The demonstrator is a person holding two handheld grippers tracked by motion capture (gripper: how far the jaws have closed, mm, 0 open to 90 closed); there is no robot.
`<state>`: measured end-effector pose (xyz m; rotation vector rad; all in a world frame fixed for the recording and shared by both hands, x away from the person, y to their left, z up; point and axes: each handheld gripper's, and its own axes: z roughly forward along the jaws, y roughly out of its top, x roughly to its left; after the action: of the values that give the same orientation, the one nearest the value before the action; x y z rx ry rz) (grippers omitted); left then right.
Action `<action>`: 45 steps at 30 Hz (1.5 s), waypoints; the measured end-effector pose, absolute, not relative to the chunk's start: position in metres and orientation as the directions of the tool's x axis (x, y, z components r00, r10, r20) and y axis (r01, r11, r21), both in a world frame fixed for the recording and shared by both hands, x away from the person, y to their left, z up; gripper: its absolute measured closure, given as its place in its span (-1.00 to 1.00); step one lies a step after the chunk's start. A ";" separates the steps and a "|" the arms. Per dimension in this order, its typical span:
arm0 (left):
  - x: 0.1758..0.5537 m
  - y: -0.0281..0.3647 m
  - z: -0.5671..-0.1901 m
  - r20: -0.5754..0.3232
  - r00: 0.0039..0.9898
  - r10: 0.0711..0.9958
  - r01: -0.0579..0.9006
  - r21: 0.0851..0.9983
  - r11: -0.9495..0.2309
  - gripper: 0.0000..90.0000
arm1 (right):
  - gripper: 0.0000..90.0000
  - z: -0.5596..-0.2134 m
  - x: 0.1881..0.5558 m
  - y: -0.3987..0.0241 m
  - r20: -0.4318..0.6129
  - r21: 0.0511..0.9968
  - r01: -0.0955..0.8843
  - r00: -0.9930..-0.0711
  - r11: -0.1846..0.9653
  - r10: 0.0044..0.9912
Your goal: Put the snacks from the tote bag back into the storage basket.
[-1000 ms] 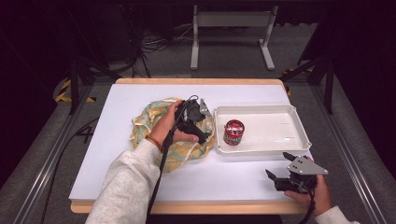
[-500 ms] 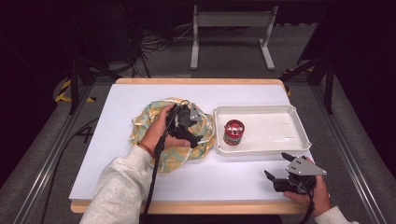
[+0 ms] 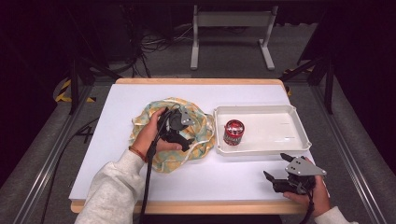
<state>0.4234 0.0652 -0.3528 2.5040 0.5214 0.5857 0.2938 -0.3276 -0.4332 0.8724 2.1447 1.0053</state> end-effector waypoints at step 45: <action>0.401 0.170 -0.379 0.289 0.743 0.604 0.331 0.625 -0.707 -0.86 | -0.69 -0.434 0.296 -0.325 -0.244 0.811 0.296 -0.612 0.504 0.752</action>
<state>0.4015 0.1698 -0.3794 2.3900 0.7038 0.6558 0.2955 -0.3247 -0.4343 0.8551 2.1597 1.0075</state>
